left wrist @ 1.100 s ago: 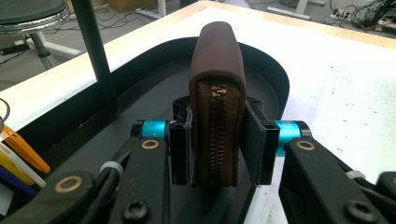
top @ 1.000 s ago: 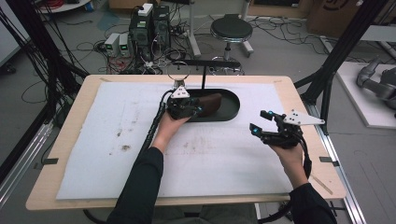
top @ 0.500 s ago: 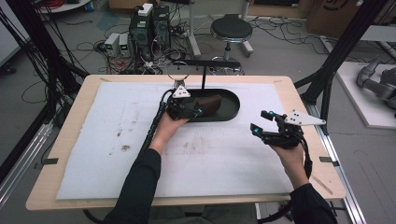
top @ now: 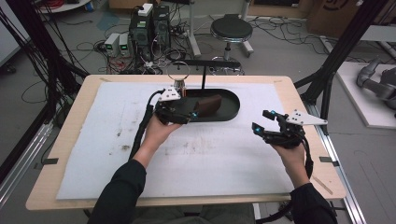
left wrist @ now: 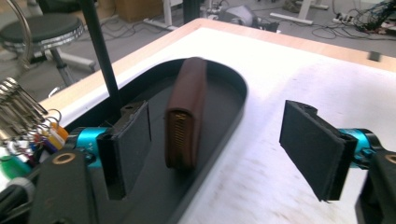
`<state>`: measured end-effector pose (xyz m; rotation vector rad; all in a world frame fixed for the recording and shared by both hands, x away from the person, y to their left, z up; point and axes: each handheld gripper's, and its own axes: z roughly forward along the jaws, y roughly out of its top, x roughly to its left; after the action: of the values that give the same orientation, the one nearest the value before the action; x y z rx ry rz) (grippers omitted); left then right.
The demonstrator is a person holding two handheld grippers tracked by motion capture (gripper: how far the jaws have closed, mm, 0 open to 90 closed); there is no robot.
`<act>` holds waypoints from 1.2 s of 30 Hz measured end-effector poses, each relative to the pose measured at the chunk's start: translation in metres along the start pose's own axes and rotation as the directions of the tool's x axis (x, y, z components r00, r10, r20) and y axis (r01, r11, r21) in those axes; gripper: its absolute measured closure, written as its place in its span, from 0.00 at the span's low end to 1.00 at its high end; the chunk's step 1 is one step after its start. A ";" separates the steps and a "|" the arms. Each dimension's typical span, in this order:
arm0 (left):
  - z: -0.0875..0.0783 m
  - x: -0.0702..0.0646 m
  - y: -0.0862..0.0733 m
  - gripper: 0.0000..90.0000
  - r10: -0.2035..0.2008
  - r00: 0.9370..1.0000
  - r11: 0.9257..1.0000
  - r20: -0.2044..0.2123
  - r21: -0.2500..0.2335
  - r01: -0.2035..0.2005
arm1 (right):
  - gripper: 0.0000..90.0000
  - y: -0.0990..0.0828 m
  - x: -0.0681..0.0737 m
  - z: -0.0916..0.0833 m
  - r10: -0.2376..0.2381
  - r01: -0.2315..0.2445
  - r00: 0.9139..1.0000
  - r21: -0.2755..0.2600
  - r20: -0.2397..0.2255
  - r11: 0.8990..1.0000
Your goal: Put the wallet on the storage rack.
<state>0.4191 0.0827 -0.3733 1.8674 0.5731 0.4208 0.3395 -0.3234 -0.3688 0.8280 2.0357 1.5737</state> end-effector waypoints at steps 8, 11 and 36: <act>-0.056 -0.019 -0.007 0.27 0.021 0.999 1.000 -0.031 -0.012 -0.021 | 0.31 -0.001 -0.001 0.001 0.006 -0.006 1.000 0.017 0.006 1.000; -0.075 -0.023 -0.018 0.27 0.040 0.998 0.999 -0.041 -0.017 -0.040 | 0.31 -0.002 -0.003 0.002 -0.002 0.001 1.000 0.026 0.016 1.000; -0.136 -0.001 -0.063 0.27 -0.036 0.989 0.999 -0.144 -0.044 0.030 | 0.29 -0.008 -0.011 0.008 0.045 -0.051 0.997 0.101 0.057 0.994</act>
<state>0.3332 0.2047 -0.3849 1.7950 0.6862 0.5457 0.3511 -0.3265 -0.3787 0.9541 2.0867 1.4655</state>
